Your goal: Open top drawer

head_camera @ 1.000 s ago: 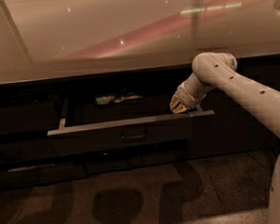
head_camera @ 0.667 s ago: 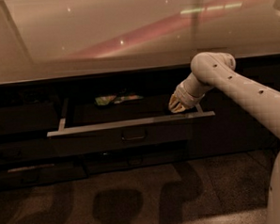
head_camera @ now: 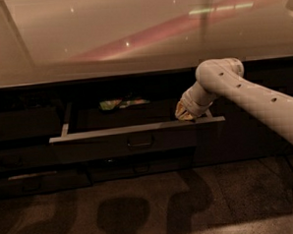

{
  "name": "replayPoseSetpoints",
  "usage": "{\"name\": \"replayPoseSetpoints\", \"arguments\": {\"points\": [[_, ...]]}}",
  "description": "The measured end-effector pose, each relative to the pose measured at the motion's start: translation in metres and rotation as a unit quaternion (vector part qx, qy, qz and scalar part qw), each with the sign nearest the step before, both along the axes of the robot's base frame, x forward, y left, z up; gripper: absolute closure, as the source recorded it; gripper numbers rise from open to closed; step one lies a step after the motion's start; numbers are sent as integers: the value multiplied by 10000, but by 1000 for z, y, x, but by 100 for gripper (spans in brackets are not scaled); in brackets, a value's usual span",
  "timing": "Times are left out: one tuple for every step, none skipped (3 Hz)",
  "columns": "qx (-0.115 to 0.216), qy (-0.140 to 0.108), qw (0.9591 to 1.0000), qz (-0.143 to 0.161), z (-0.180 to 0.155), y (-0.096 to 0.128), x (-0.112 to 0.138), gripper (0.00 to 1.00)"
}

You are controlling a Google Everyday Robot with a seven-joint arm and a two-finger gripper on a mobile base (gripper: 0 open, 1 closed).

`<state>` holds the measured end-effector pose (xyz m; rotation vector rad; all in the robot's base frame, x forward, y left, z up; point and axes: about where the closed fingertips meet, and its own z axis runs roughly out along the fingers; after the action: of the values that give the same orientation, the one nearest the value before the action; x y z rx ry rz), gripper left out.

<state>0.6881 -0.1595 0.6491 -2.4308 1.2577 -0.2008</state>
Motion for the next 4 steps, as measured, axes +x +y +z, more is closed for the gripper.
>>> {"name": "replayPoseSetpoints", "arguments": {"points": [[-100, -658, 9974, -271, 33, -2, -26, 11], [-108, -909, 9952, -347, 45, 0, -37, 0], [-108, -909, 9952, -347, 54, 0, -37, 0], [-108, -909, 9952, -347, 61, 0, -37, 0]]}}
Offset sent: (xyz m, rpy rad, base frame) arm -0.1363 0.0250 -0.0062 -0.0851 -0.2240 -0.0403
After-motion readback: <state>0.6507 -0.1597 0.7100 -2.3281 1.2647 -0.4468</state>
